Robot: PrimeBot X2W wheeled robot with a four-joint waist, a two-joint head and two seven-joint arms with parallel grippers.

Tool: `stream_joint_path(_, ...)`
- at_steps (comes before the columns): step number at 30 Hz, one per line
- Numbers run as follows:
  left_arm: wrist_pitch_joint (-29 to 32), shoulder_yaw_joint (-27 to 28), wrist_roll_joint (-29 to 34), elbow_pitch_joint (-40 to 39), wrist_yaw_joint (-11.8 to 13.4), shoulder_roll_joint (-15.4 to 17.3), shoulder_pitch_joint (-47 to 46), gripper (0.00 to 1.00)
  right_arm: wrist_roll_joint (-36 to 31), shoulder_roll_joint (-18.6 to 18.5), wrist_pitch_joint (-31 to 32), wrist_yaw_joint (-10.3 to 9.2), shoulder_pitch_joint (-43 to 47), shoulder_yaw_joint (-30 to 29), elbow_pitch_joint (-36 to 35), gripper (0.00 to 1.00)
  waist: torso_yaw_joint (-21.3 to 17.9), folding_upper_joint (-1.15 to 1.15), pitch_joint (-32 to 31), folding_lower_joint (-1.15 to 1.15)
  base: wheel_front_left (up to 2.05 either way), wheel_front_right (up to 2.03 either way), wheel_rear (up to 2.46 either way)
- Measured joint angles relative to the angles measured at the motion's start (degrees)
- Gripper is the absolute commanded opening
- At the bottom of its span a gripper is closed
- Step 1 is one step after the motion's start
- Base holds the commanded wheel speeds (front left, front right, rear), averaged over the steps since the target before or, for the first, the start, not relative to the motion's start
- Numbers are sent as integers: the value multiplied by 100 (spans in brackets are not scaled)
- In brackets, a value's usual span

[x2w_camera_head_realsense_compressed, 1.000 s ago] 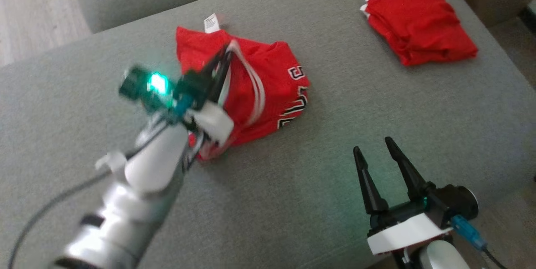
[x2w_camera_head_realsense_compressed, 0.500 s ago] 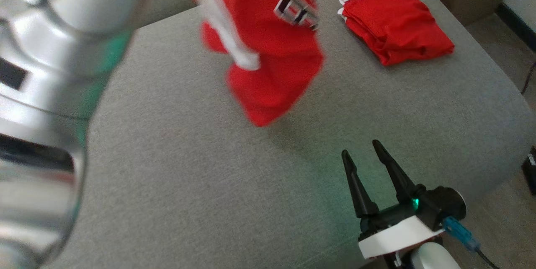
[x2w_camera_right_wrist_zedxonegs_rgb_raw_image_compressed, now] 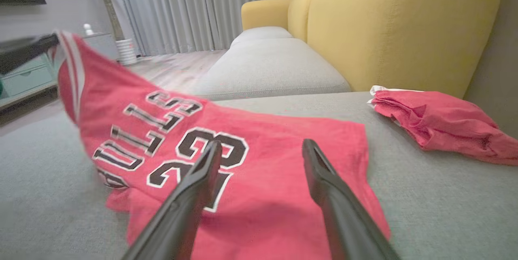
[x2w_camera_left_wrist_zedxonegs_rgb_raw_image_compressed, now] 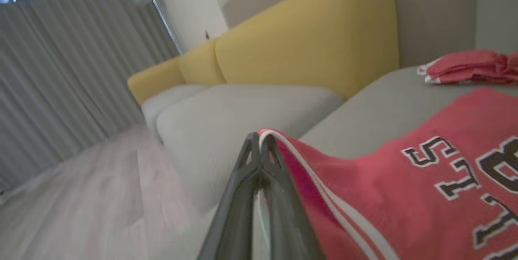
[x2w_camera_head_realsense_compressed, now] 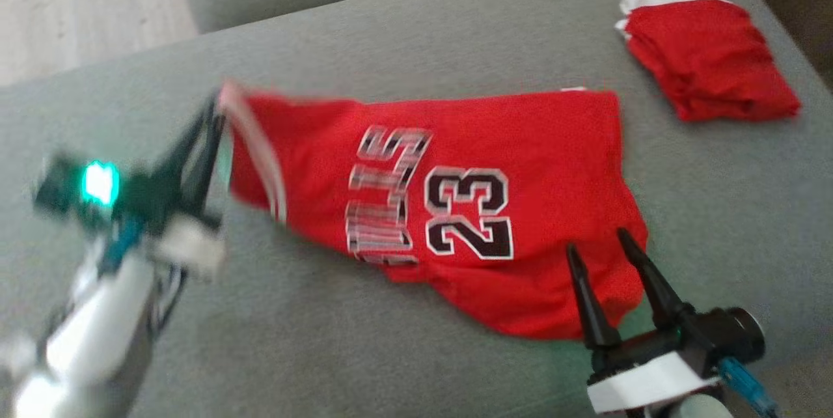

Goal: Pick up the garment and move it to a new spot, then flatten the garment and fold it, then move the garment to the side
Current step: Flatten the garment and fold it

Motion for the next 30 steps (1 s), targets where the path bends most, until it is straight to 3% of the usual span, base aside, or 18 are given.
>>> stream_joint_path(4,0,333,-263,-565,446,132,1348,0,-66,1,0,0,153,-216,-68,100,267,0,79,0,0,0,0)
stream_joint_path(9,-1,641,-412,-1179,825,107,2247,0,-124,1,0,0,151,-307,-70,100,581,0,79,-1,0,0,0)
stream_joint_path(13,-1,675,-412,-1415,910,89,2883,0,-125,0,0,0,144,-313,-70,100,773,0,23,-1,0,0,0)
stream_joint_path(18,33,531,-614,-1515,823,11,3617,0,-144,-19,0,0,147,-359,-69,100,947,0,-42,-1,0,0,0)
stream_joint_path(19,49,490,-702,-1513,746,-5,3733,13,-162,-24,0,0,148,-368,-69,100,977,0,-51,-1,0,0,0)
stream_joint_path(20,71,454,-764,-1514,683,-9,3827,63,-163,-34,0,0,148,-376,-68,100,1001,0,-62,-1,0,0,0)
stream_joint_path(21,100,438,-822,-1522,646,-12,3900,100,-163,-44,0,0,148,-378,-67,100,1022,0,-75,-1,0,0,0)
stream_joint_path(27,181,616,-1025,-2036,601,94,3898,100,-164,-69,0,0,151,-368,-66,100,1131,0,-101,-1,0,0,0)
stream_joint_path(30,584,667,-993,-2492,579,314,3482,100,-165,-88,0,-1,146,-352,-71,100,1177,0,-38,-1,0,0,0)
